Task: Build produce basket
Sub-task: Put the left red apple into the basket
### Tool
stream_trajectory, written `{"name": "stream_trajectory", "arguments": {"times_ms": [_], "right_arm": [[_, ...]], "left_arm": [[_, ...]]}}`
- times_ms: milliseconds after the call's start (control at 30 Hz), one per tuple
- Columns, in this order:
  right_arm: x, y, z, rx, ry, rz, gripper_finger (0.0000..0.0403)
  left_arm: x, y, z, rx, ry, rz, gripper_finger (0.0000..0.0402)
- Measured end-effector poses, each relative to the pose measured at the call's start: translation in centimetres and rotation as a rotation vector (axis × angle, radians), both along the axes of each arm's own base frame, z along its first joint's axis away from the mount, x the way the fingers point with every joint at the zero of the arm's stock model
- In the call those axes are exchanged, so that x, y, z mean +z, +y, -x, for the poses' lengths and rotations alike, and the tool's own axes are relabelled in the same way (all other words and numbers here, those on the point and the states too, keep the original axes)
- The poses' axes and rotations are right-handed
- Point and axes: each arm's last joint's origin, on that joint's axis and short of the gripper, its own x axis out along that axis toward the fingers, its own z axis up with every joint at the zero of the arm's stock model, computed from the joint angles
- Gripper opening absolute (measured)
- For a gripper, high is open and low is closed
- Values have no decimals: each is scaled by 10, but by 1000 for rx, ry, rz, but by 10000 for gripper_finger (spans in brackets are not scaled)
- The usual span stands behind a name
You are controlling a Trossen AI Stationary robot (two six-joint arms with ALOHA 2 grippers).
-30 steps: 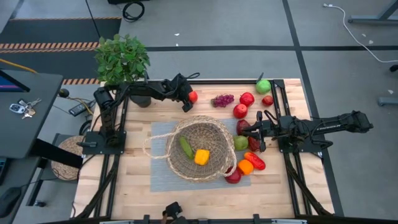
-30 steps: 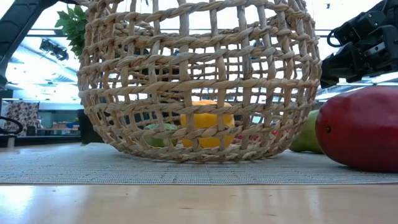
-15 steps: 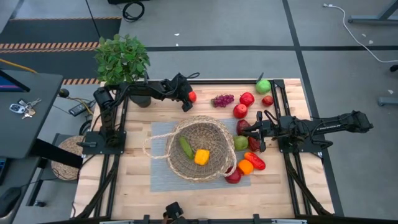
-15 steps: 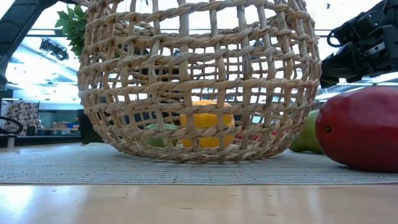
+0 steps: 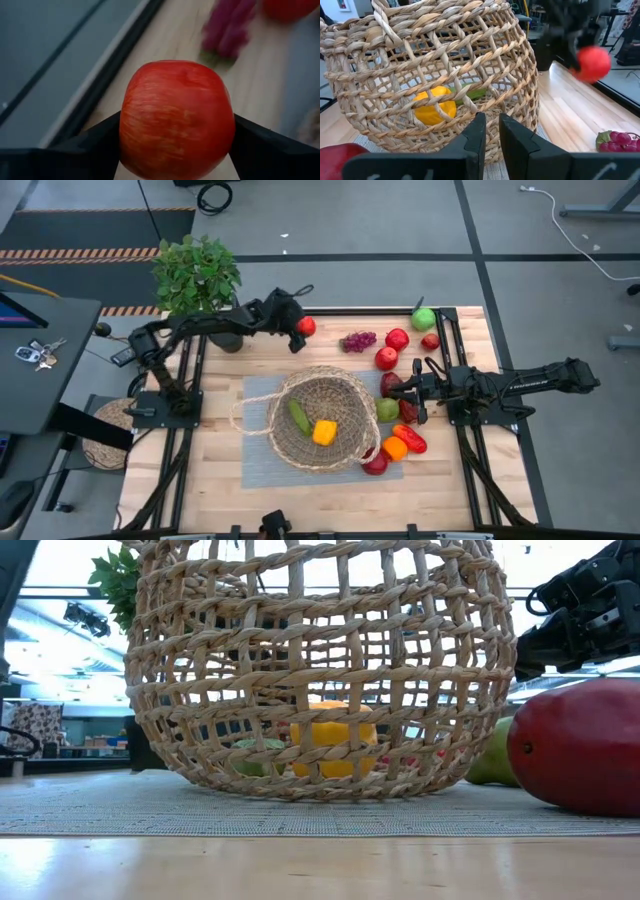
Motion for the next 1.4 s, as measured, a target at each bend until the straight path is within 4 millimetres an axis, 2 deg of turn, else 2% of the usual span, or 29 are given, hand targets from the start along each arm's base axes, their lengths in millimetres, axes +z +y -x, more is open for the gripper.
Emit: {"name": "stream_trajectory", "arguments": {"times_ms": [133, 267, 433, 567, 667, 800, 967, 1233, 1400], "right_arm": [[0, 0, 0, 0, 0, 0, 61], [0, 0, 0, 0, 0, 0, 61], [0, 0, 0, 0, 0, 0, 61], [0, 0, 0, 1, 0, 0, 61], [0, 0, 0, 1, 0, 0, 61], [0, 0, 0, 0, 0, 0, 61], [0, 0, 0, 0, 0, 0, 61], [0, 0, 0, 0, 0, 0, 61], [0, 0, 0, 0, 0, 0, 61]], "left_arm": [[45, -19, 8, -77, -139, -29, 308], [83, -47, 16, -217, -290, 5, 308], [121, -90, 22, -418, -455, 40, 309], [142, -130, 26, -549, -541, 22, 310], [150, -158, 25, -652, -581, 22, 310], [151, -187, 23, -750, -585, 48, 311], [150, -218, 20, -773, -584, 20, 311], [161, -251, 7, -795, -568, -103, 311], [160, -266, -11, -799, -362, -256, 311]]}}
